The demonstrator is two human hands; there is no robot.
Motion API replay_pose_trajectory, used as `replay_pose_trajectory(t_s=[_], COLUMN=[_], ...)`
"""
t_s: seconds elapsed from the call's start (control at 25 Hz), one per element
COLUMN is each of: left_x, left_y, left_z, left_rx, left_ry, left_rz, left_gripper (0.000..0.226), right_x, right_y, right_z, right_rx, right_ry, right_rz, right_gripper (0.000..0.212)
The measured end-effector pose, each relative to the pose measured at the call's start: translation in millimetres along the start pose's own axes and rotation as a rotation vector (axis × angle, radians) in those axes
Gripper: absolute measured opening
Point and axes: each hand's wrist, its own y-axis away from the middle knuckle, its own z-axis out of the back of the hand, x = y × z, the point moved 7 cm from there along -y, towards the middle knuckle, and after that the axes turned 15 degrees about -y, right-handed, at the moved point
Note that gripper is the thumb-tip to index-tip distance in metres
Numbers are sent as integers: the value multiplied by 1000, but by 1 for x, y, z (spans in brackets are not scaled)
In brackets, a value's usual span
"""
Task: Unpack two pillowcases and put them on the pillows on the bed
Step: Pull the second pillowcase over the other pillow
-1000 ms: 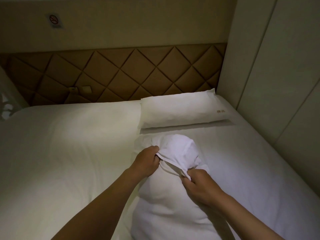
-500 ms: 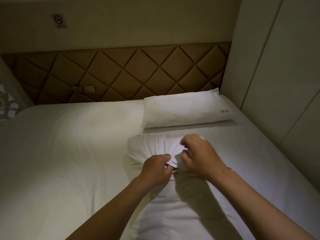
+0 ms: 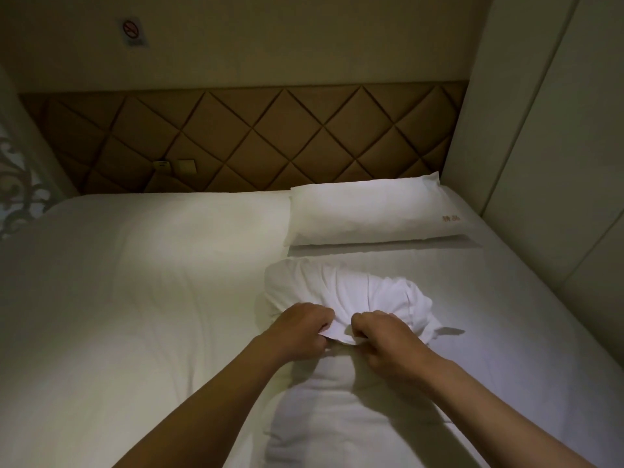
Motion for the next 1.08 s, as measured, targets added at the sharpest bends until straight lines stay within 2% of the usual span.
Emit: replay_pose_trajectory(t_s=[0.08, 0.12, 0.2, 0.28, 0.4, 0.48, 0.64, 0.76, 0.88, 1.08], left_x=[9, 17, 38, 49, 45, 49, 42, 30, 12, -47], left_y=[2, 4, 11, 19, 20, 15, 7, 4, 1, -11], left_z=[-3, -6, -18, -38, -61, -68, -75, -67, -36, -2], left_rx=[-50, -70, -66, 15, 158, 153, 154, 43, -107, -172], left_ry=[-84, -48, 155, 446, 758, 746, 487, 576, 692, 658], left_rz=[46, 138, 424, 645, 739, 744, 688, 677, 637, 389], left_gripper=[29, 28, 26, 28, 37, 28, 3, 17, 26, 27], right_x=[-7, -10, -15, -19, -24, -24, -17, -29, -50, -78], right_y=[10, 12, 14, 14, 11, 12, 17, 18, 18, 28], right_z=[0, 1, 3, 4, 5, 7, 3, 3, 12, 24], right_rx=[43, 53, 64, 54, 46, 51, 124, 163, 284, 478], right_ry=[-39, -63, -104, -139, -203, -253, -244, -121, 147, 269], right_rz=[-22, -30, -47, -62, -81, -78, -48, -96, -203, -441], right_gripper=[29, 29, 27, 26, 25, 23, 23, 23, 28, 25])
